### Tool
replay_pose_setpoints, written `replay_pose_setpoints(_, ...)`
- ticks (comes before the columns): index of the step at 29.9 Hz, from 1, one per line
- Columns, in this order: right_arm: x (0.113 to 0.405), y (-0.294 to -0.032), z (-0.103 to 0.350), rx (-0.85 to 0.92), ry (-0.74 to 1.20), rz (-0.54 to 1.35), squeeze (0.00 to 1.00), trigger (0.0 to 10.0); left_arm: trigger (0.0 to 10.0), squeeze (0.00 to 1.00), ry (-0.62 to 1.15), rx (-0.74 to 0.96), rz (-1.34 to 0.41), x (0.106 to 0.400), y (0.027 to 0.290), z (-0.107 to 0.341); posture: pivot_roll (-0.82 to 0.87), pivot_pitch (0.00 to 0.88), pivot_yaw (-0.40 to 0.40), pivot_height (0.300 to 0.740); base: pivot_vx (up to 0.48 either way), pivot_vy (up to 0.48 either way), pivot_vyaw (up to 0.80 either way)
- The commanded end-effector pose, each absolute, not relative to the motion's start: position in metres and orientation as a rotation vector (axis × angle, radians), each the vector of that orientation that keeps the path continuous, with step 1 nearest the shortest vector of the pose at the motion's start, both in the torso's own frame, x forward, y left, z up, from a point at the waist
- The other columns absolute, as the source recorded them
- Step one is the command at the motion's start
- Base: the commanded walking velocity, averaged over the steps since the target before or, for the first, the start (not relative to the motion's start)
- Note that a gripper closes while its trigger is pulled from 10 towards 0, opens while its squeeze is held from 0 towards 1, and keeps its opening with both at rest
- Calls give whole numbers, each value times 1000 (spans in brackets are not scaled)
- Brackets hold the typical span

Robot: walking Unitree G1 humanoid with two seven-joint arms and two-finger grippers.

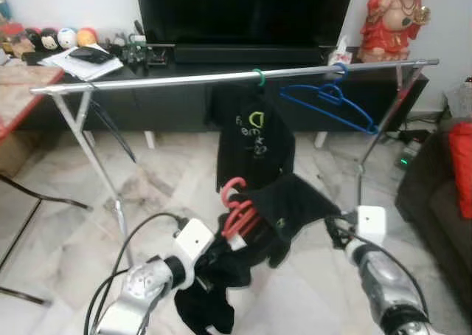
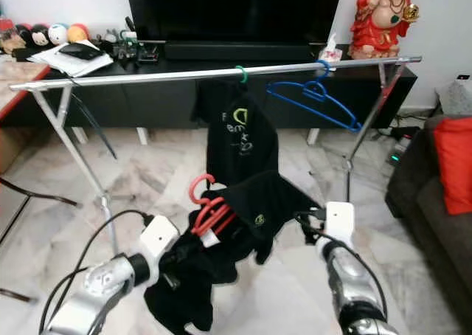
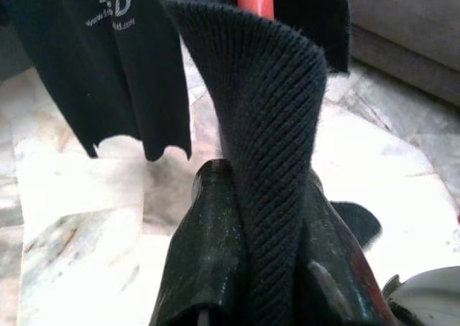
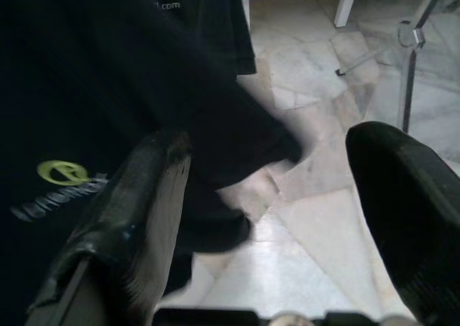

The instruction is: Hang hanger

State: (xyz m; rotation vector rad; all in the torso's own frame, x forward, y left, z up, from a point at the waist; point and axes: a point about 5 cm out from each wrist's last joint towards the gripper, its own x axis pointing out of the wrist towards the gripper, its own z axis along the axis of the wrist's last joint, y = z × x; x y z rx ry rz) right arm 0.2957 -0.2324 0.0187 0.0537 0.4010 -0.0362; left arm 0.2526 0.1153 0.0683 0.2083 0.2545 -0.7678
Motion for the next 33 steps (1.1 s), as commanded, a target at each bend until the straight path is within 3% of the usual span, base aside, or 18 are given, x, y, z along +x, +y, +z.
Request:
replay_pose_setpoints(1,292,-240,17,47,408,-56,0,10000,10000,0,212,199,-795,254,106,77,-16,0,-24,740,0,390,0)
replay_pose_setpoints(22,306,-219,30,20,351,67,0,10000,10000,0,212,206,-810,254,103,79,-14,0,-19,740,0,390,0)
replay_pose_setpoints(33,306,-194,40,-80,352,429,0,10000,10000,0,264,326,-821,255,102,70,-17,0,-17,740,0,28,0)
